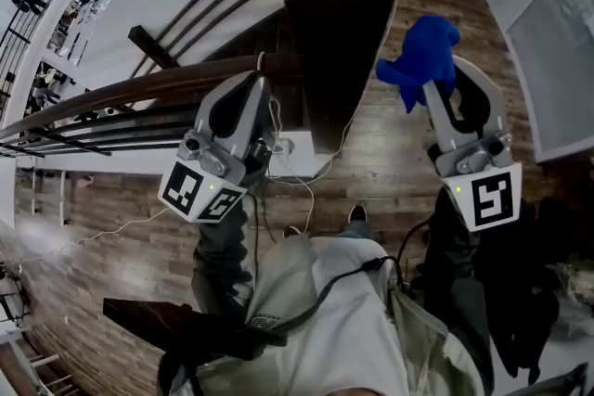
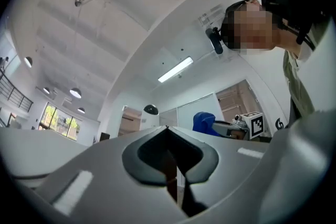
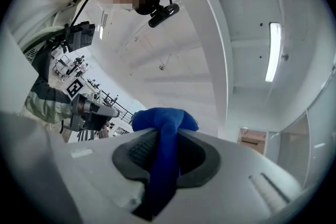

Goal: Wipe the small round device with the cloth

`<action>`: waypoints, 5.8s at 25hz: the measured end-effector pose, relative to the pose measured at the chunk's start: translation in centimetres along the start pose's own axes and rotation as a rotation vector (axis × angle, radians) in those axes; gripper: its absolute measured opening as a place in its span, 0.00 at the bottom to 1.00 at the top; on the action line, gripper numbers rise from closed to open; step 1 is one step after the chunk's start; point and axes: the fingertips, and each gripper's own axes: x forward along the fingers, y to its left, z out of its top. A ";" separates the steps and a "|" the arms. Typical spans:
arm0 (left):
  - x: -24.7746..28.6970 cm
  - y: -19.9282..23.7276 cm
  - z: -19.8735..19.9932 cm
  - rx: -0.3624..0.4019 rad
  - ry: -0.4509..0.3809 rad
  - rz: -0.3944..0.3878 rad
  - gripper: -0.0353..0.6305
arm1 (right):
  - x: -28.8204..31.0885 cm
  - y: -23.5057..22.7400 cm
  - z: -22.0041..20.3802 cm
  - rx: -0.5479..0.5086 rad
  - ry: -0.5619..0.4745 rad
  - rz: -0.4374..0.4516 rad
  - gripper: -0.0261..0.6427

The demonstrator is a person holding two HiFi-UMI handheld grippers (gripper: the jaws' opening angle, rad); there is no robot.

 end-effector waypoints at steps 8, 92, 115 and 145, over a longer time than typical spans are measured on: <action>5.5 2.2 2.8 0.027 0.016 -0.030 0.04 | 5.6 -3.1 1.9 -0.134 0.033 0.030 0.16; 10.7 3.8 3.9 0.029 0.006 -0.010 0.06 | 23.2 -6.1 4.7 -0.540 0.248 0.315 0.16; 10.4 2.6 4.4 0.004 -0.022 -0.033 0.06 | 24.5 -0.2 3.7 -0.863 0.435 0.503 0.16; 10.0 3.1 3.9 0.078 0.034 0.006 0.06 | 15.6 -1.3 -1.1 -0.483 0.158 0.192 0.16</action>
